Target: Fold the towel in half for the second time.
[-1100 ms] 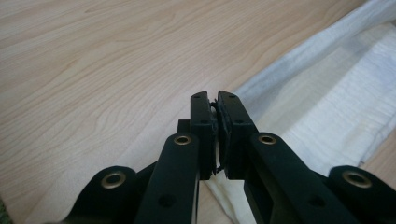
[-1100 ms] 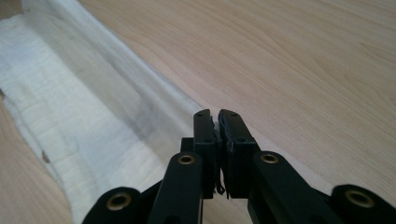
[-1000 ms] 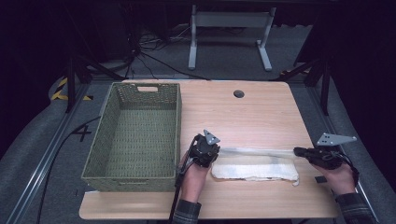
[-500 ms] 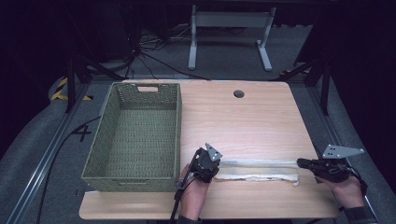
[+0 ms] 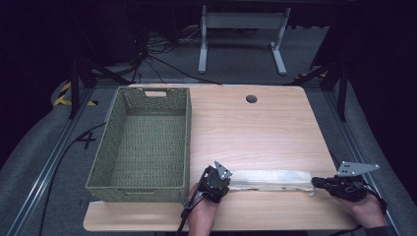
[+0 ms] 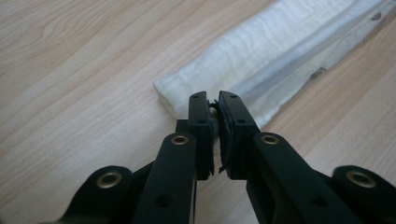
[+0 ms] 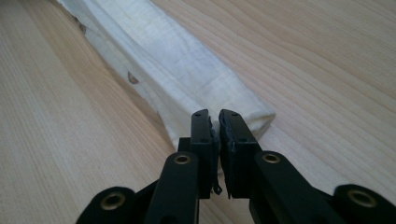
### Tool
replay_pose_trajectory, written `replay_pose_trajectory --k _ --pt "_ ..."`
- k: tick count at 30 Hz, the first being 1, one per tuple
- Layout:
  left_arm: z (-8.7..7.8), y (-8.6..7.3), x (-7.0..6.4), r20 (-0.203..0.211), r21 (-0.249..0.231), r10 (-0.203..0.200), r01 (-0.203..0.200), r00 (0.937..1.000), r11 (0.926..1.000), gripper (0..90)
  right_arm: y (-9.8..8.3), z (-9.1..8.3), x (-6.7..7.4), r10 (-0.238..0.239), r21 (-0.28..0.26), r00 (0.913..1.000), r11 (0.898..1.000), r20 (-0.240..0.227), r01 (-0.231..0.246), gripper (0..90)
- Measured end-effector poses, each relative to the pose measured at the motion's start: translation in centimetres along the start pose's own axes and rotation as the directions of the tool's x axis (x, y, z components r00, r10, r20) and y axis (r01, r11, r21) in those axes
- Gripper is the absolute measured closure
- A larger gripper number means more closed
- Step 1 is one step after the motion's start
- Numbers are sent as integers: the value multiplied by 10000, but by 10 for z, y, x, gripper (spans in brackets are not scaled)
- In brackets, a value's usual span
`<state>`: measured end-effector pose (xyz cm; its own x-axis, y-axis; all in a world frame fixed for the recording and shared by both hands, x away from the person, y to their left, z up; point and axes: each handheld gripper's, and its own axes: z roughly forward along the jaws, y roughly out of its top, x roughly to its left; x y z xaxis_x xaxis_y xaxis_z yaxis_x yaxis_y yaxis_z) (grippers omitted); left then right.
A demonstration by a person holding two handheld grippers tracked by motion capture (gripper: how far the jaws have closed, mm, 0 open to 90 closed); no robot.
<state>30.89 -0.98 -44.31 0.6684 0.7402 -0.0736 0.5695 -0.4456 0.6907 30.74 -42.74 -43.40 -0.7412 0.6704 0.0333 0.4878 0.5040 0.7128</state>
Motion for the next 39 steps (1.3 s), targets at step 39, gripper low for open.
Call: replay_pose_trajectory --k 39 --pt "68 74 -1 1720 710 1541 -1683 9730 9832 861 33 45 36 -988 284 9771 9940 -1886 1059 893"
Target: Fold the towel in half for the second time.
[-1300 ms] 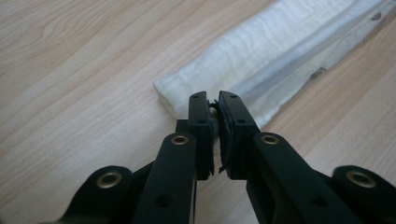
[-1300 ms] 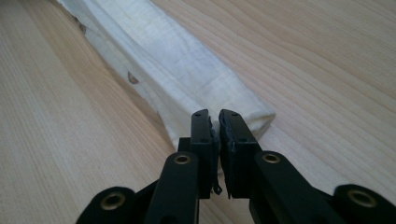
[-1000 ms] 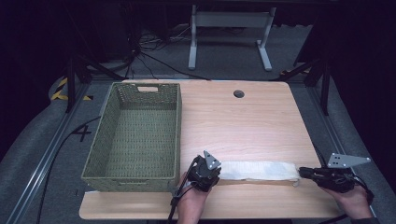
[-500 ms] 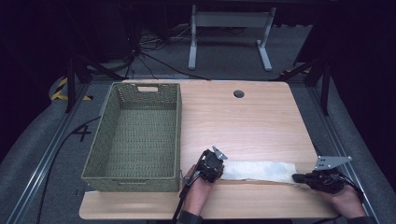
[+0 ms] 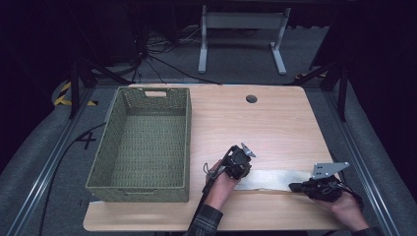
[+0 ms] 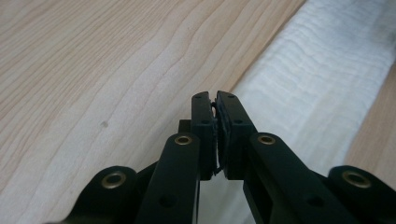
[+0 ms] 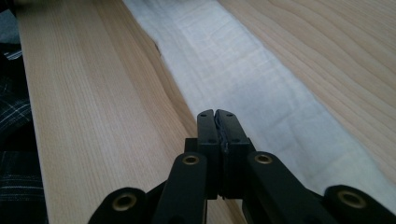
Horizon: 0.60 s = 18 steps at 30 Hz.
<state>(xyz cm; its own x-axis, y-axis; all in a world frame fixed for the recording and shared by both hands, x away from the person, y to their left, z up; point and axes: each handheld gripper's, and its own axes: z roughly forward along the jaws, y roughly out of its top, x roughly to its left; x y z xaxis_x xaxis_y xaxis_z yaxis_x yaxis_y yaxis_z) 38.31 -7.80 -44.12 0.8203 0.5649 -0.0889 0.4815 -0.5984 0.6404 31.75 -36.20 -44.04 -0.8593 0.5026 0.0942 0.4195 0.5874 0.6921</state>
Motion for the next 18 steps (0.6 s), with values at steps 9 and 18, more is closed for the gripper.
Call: replay_pose_trajectory --k 9,18 --pt "11 -1 -1 -1 241 134 -134 9999 9996 861 2 17 -2 -104 550 9998 9984 -149 112 893" --pt "4 -12 -5 -274 204 166 -161 9995 9997 867 7 22 -10 -74 565 10000 9984 -43 76 896"
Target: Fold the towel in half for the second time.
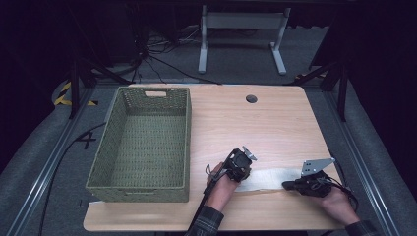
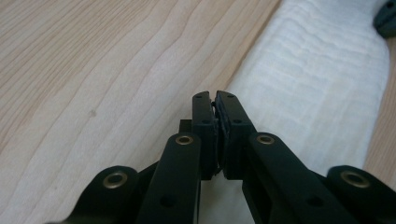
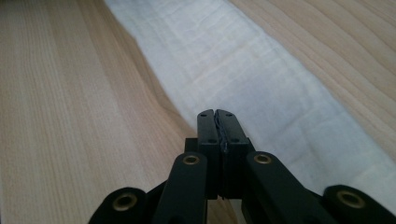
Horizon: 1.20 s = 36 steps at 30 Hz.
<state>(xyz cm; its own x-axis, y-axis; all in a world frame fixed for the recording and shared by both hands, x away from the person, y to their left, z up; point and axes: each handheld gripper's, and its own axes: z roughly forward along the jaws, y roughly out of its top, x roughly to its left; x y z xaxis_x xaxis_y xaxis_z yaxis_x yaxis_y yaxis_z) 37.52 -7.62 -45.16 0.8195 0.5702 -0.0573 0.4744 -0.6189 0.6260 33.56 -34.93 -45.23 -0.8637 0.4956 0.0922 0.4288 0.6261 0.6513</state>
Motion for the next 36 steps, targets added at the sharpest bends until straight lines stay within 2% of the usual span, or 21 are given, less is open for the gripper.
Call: replay_pose_trajectory --k 14,19,25,32,36 --pt "-20 -33 -12 24 -322 -491 491 9988 9983 870 20 14 -23 -64 26 9997 10000 249 63 897" --pt "-23 -41 -18 194 -464 -676 684 9975 9966 870 29 20 -29 -131 40 9995 9999 276 130 897" --pt "-27 -48 -24 481 -543 -823 849 9954 9949 875 34 25 -38 -1 -92 9999 10000 165 3 898" --pt "-27 -49 -36 827 -442 -513 551 9953 9975 879 42 31 -44 -76 -113 9998 9999 174 78 898" --pt "-27 -50 -40 936 -478 -465 512 9945 9975 880 47 36 -47 -85 -180 9999 9998 125 87 898"
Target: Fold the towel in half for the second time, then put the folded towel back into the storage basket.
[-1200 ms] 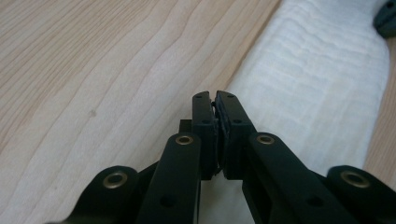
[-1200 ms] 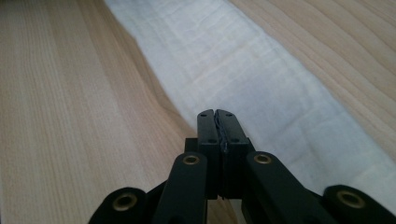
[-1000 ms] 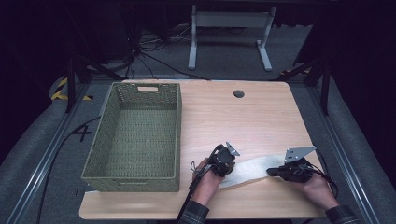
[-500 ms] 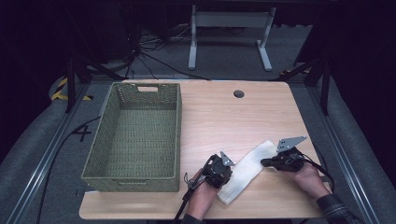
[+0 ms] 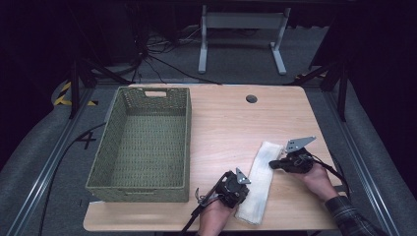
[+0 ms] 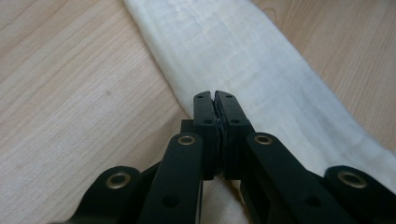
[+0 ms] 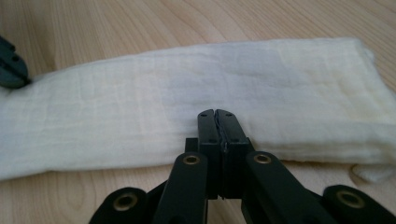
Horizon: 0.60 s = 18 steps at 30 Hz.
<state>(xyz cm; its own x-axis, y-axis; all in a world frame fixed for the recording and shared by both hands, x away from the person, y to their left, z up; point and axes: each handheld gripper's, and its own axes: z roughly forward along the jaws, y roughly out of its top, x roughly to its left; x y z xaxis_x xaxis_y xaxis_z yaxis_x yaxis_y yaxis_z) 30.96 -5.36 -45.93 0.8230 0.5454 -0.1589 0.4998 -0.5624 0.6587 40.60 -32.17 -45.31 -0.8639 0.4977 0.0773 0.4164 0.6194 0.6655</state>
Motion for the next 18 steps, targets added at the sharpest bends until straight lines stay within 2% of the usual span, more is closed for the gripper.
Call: replay_pose_trajectory --k 7,8,14,18 --pt "2 0 -8 187 82 58 -59 9998 9999 881 8 8 -7 -50 -161 9999 9999 -140 47 898" --pt "3 1 -10 310 74 66 -68 9995 9999 881 9 9 -7 -59 -177 9999 9998 -120 57 898" --pt "8 5 -17 482 105 169 -174 9987 9998 881 15 14 -8 -307 -148 9995 9994 -59 306 898" --pt "8 5 -15 696 48 66 -70 9976 10000 878 15 15 -8 -341 -157 9994 9993 -66 340 896"
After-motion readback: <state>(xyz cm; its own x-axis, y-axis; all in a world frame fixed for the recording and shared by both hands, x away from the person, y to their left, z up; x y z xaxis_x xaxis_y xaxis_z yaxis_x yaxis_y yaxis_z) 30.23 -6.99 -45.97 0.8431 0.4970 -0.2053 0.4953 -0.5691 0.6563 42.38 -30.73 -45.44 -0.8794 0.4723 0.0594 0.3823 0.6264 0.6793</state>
